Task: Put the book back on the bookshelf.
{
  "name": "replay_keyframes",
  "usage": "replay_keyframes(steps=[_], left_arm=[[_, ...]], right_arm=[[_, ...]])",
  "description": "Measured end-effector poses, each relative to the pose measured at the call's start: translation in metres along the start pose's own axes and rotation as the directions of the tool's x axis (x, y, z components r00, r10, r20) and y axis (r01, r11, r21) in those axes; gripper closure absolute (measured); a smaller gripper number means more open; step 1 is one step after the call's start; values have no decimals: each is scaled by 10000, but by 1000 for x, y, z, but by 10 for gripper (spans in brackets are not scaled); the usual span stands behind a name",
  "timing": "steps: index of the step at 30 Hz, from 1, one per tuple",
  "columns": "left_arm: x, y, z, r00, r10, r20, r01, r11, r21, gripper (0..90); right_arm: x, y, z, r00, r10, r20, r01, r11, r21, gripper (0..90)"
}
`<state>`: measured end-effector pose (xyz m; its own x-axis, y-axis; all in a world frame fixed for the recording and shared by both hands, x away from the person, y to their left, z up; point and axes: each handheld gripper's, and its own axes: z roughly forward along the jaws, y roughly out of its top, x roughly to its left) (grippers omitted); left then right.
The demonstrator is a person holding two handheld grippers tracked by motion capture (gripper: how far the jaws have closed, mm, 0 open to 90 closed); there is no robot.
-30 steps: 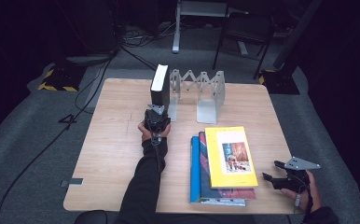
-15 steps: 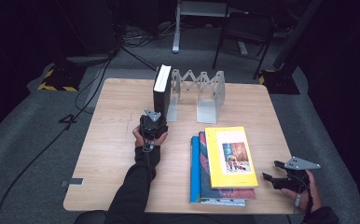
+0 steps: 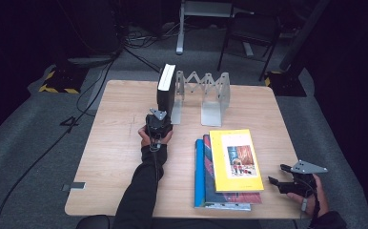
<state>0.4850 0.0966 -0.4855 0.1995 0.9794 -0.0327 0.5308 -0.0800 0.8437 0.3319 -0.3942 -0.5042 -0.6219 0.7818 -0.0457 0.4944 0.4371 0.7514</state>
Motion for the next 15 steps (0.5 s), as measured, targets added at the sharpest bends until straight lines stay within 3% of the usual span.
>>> replay_keyframes(steps=[8, 15], left_arm=[[0, 5, 7, 9993, -357, -83, 357, 9994, 26, 510], [1, 4, 5, 9997, -249, 14, 249, 9996, 109, 504]], right_arm=[[0, 0, 0, 10000, 17, -15, -17, 10000, 10, 226], [-1, 0, 0, 10000, 54, -63, -54, 10000, 10, 225]])
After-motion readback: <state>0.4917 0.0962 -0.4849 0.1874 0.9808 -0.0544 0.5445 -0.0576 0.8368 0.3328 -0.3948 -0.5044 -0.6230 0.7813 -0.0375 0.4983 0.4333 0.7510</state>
